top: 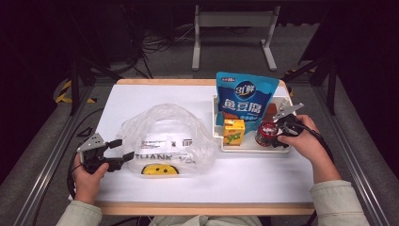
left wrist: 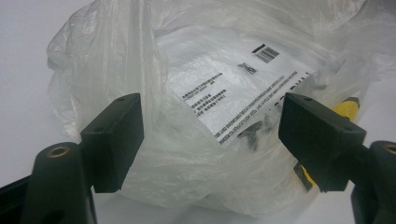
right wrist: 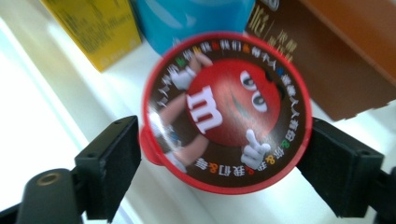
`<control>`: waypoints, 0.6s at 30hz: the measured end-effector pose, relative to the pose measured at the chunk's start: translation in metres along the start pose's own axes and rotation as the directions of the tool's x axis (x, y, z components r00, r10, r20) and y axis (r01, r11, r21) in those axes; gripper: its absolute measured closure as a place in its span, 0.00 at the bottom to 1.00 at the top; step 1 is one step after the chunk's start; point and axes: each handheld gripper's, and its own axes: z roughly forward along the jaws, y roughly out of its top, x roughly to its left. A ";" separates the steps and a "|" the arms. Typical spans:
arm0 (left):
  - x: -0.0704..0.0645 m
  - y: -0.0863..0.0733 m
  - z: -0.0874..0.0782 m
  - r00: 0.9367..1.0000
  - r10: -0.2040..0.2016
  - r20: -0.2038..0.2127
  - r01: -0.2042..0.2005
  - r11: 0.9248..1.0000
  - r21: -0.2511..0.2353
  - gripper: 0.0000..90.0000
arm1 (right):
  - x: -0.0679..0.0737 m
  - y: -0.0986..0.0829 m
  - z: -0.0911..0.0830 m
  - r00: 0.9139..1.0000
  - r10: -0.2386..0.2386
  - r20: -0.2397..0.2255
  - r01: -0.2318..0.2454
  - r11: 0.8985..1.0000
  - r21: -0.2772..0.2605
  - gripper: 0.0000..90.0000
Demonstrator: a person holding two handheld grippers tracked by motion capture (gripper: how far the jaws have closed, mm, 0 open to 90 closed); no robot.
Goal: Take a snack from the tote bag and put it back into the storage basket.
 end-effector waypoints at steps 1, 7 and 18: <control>0.000 0.000 0.000 1.000 0.001 0.000 -0.001 1.000 0.001 0.25 | 0.001 0.001 -0.002 1.000 -0.006 0.004 0.006 1.000 -0.014 0.16; -0.002 0.002 -0.002 1.000 0.006 0.000 -0.006 1.000 -0.007 0.25 | 0.010 0.007 -0.021 0.999 -0.008 0.031 0.010 0.997 -0.078 0.13; -0.014 0.007 -0.008 0.999 0.038 0.018 -0.038 0.999 -0.019 0.24 | 0.044 0.004 -0.061 1.000 0.009 0.023 -0.001 0.955 -0.298 0.10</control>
